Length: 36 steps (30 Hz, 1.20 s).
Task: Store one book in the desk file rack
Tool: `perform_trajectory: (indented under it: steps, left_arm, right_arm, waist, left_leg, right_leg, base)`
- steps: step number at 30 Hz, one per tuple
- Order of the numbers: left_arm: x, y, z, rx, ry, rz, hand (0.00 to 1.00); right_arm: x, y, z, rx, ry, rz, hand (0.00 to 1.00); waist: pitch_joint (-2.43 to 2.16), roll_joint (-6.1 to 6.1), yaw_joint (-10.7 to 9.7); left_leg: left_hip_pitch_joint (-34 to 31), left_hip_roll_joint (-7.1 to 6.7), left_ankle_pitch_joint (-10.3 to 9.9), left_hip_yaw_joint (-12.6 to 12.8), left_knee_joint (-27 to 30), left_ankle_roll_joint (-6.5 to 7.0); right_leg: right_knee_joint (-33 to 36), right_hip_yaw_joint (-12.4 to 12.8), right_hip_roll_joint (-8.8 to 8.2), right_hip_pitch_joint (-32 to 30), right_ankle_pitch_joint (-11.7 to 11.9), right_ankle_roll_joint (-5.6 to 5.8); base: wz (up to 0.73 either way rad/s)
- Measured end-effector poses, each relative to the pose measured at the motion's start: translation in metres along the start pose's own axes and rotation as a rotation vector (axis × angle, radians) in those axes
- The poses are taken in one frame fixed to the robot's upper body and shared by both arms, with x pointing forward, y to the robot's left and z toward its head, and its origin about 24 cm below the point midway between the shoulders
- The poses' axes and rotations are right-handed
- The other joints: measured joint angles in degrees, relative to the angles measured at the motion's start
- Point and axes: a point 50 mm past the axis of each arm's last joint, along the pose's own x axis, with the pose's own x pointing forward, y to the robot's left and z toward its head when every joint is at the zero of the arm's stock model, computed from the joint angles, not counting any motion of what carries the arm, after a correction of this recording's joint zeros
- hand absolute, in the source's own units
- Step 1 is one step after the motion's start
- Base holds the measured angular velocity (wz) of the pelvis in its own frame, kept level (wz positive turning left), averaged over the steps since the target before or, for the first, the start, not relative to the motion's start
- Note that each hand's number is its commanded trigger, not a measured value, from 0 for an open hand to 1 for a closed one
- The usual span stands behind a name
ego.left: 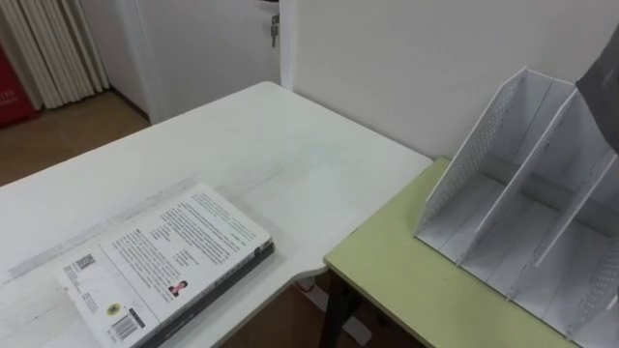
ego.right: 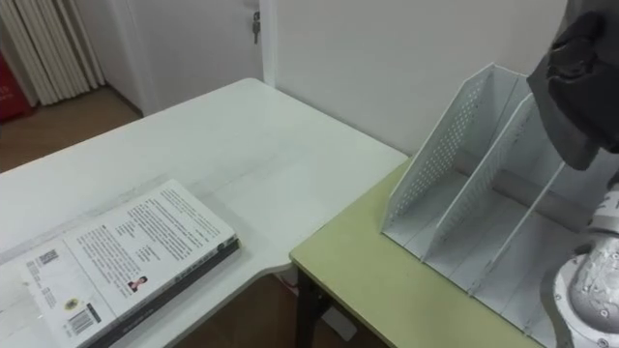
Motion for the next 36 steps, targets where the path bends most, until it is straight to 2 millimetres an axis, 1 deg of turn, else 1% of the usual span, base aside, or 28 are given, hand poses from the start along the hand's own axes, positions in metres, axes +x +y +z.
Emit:
perform_trajectory:
  steps: [1,4,7,8,10,14,18,21,23,27,32,36]
  left_arm:
    - [0.000,0.001,0.000,0.000,0.002,0.004,0.00]
    - [0.000,0.001,0.001,0.006,0.004,0.016,0.00]
    - [0.000,0.003,0.003,0.028,0.006,0.025,0.00]
    - [0.000,0.003,0.003,0.037,0.009,0.029,0.00]
    - [0.000,0.004,0.002,0.042,0.016,0.039,0.00]
    - [0.000,0.005,0.003,0.073,0.023,0.048,0.00]
    - [0.000,0.006,0.004,0.094,0.026,0.057,0.00]
    - [0.000,0.007,0.005,0.096,0.026,0.066,0.00]
    - [0.000,0.008,0.005,0.098,0.026,0.068,0.00]
    - [0.000,0.008,0.005,0.097,0.029,0.070,0.00]
    - [0.000,0.008,0.005,0.114,0.032,0.075,0.00]
    - [0.000,0.009,0.005,0.114,0.031,0.085,0.00]
  right_arm:
    - [0.000,-0.001,-0.001,-0.004,-0.001,-0.008,1.00]
    - [-0.001,-0.002,-0.008,-0.022,0.021,-0.018,1.00]
    - [-0.002,-0.003,-0.011,-0.032,0.032,-0.033,1.00]
    - [-0.002,-0.004,-0.011,-0.033,0.032,-0.042,1.00]
    - [-0.001,-0.006,-0.011,-0.035,0.030,-0.055,1.00]
    - [0.002,-0.013,-0.011,-0.046,0.026,-0.106,1.00]
    - [0.003,-0.017,-0.013,-0.053,0.028,-0.132,1.00]
    - [0.003,-0.018,-0.019,-0.066,0.045,-0.132,1.00]
    - [0.002,-0.018,-0.026,-0.084,0.069,-0.132,1.00]
    - [0.001,-0.019,-0.030,-0.093,0.085,-0.134,1.00]
    - [0.001,-0.020,-0.030,-0.094,0.086,-0.138,1.00]
    - [0.001,-0.020,-0.030,-0.094,0.085,-0.145,1.00]
  waist:
    - [0.03,-0.05,-0.01]
    - [0.34,-0.08,-0.18]
    - [0.49,0.23,-0.23]
    - [0.51,0.39,-0.62]
    - [0.44,0.59,-1.35]
    - [0.26,0.85,-1.70]
    - [0.23,0.83,-2.12]
    - [0.26,0.62,-2.82]
    - [0.34,0.47,-2.97]
    - [0.31,0.39,-3.01]
    - [0.01,0.02,-3.05]
    - [-0.09,-0.18,-3.05]
  left_leg:
    - [0.03,0.00,0.00,0.00,0.00,0.00]
    - [0.58,0.00,-0.01,0.05,-0.05,0.00]
    - [0.61,0.00,-0.01,0.05,-0.20,0.00]
    - [0.59,-0.01,-0.01,0.05,-0.28,-0.01]
    - [0.39,-0.03,-0.01,0.05,-0.48,-0.01]
    - [0.57,-0.12,-0.01,0.16,-0.89,-0.01]
    - [0.84,-0.14,-0.01,0.44,-1.02,0.00]
    - [0.92,-0.14,0.00,0.64,-1.02,0.00]
    - [0.92,-0.13,0.00,0.89,-1.02,0.00]
    - [0.87,-0.13,0.00,1.38,-1.02,0.00]
    - [0.88,-0.16,0.01,1.52,-1.05,0.03]
    - [0.90,-0.16,0.01,1.51,-1.12,0.03]
  right_leg:
    - [0.00,0.00,0.00,0.03,0.00,0.00]
    - [-0.02,0.08,0.00,0.54,0.00,0.00]
    - [-0.02,0.18,0.00,0.52,0.00,0.00]
    - [-0.02,0.21,0.00,0.50,0.00,0.01]
    - [-0.02,0.22,0.00,0.49,-0.01,0.02]
    - [-0.03,0.52,0.01,0.39,-0.04,0.06]
    - [-0.04,0.94,0.04,0.37,-0.07,0.11]
    - [-0.05,1.07,0.05,0.37,-0.07,0.11]
    - [-0.09,1.33,0.05,0.28,-0.07,0.10]
    - [-0.13,1.67,0.05,-0.01,-0.08,0.11]
    - [-0.15,1.88,0.05,-0.35,-0.08,0.10]
    - [-0.13,1.88,0.05,-0.35,-0.08,0.10]
  base:
    - [0.00]
    - [0.00]
    - [0.00]
    - [0.00]
    - [0.00]
    - [-0.02]
    - [-0.05]
    - [0.00]
    - [-0.04]
    - [-0.06]
    - [-0.02]
    - [0.00]
